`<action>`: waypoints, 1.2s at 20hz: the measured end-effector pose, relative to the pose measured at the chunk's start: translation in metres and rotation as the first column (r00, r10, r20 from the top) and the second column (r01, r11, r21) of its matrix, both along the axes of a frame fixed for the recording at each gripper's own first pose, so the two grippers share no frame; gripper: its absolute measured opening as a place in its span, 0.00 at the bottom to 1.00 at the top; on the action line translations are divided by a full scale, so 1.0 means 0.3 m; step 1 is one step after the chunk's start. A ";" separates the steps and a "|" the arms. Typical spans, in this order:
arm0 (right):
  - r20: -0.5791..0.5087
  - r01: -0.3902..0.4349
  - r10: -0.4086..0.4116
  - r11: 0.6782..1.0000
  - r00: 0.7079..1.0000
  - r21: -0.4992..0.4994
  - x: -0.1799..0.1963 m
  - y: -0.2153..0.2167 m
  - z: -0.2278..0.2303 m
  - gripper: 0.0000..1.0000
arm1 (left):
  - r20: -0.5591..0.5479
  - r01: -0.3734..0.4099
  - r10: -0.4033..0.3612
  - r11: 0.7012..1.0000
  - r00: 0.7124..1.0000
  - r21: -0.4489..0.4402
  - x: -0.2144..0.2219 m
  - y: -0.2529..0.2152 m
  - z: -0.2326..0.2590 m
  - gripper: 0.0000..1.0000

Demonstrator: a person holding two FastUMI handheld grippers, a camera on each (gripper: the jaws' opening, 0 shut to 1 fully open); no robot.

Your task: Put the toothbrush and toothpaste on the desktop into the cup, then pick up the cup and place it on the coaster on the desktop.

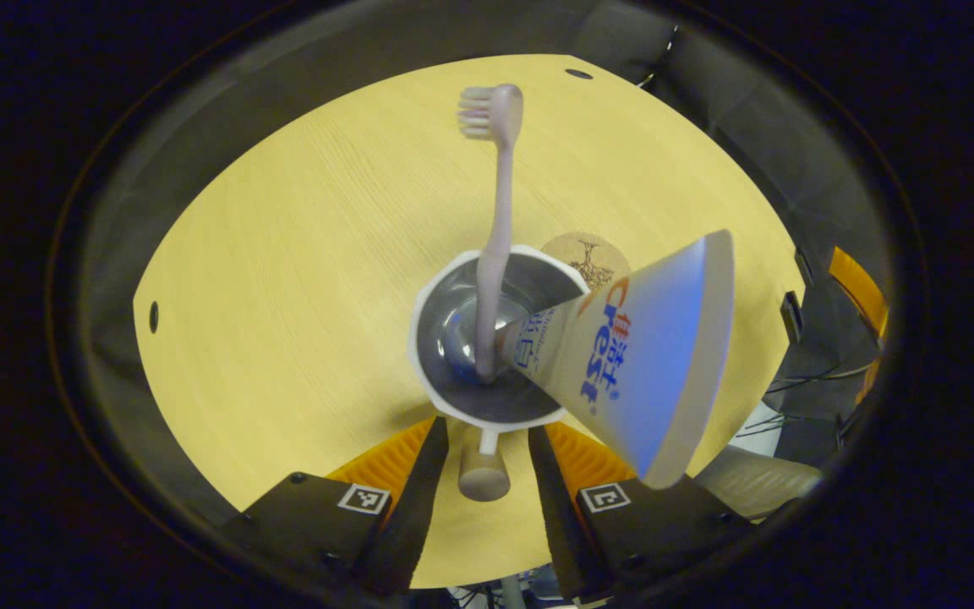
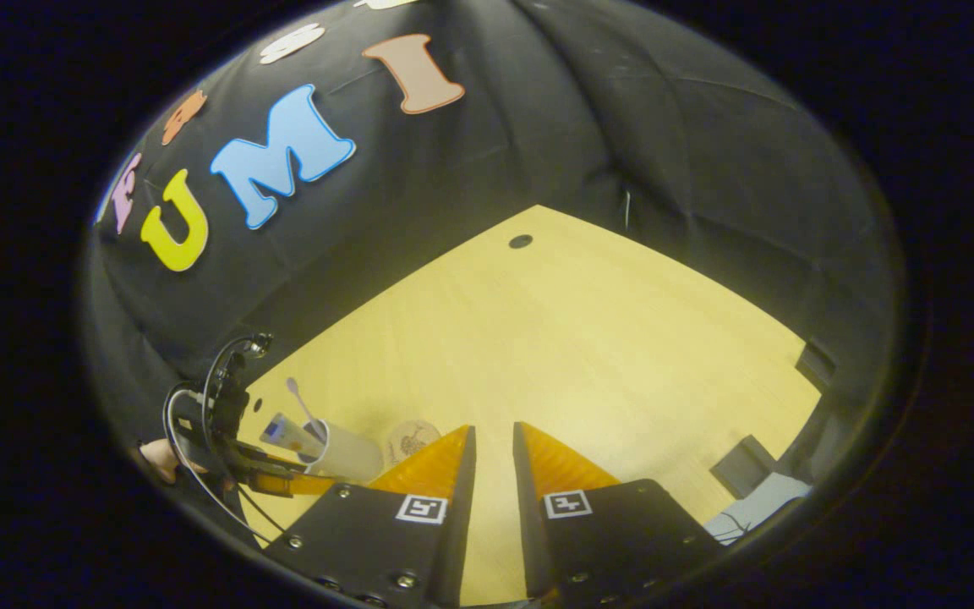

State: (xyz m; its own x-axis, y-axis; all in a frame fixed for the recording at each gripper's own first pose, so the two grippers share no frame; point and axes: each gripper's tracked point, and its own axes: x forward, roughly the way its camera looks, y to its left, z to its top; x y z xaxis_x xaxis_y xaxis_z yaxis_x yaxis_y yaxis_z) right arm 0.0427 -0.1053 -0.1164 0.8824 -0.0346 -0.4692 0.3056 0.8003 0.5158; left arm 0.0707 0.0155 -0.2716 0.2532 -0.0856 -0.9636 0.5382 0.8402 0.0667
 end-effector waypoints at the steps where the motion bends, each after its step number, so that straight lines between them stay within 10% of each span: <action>1: -0.004 0.011 -0.011 1.000 1.000 0.005 -0.005 -0.004 -0.001 0.27 | 0.007 0.003 -0.003 1.000 1.000 0.006 0.011 -0.004 -0.007 0.63; 7: -0.022 0.030 -0.029 0.999 0.999 0.038 -0.029 -0.015 -0.027 0.27 | 0.049 0.010 -0.010 1.000 0.999 0.001 0.027 -0.027 -0.011 0.30; 24: -0.032 0.050 -0.048 0.997 0.998 0.067 -0.040 -0.032 -0.070 0.27 | 0.091 0.075 -0.075 0.997 0.993 0.013 0.009 -0.107 0.075 0.29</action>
State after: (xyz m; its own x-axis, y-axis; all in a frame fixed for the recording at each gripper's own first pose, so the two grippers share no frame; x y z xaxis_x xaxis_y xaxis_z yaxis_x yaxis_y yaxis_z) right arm 0.0306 -0.1147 -0.1375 0.8656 -0.0445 -0.4988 0.3599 0.7478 0.5578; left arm 0.0734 -0.0165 -0.2492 0.3331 -0.0989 -0.9377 0.5910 0.7968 0.1260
